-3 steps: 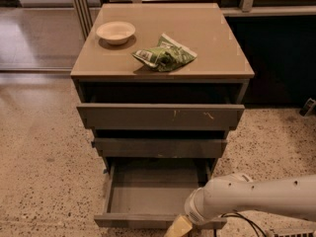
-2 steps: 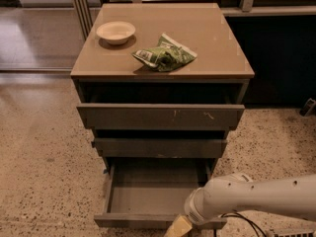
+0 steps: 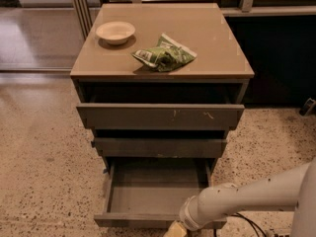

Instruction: Close bottom drawer

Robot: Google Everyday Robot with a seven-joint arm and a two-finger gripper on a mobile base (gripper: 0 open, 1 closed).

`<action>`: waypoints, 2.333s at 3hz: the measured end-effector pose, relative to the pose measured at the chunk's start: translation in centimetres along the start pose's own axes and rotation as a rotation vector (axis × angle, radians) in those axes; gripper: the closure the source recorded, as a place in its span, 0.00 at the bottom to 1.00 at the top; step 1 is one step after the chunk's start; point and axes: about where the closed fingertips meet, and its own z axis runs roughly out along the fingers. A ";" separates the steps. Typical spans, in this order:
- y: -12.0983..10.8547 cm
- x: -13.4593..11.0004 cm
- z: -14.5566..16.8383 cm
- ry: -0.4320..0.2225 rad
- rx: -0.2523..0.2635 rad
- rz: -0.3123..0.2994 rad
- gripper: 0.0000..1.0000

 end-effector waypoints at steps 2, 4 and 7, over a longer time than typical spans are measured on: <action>-0.1 2.8 7.0 0.028 -0.079 0.029 0.00; 0.2 3.6 8.9 0.022 -0.116 0.048 0.00; 3.3 7.9 18.5 0.016 -0.221 0.118 0.00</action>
Offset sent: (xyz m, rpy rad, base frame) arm -0.0139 0.0114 -0.1070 0.0376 0.1264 0.0142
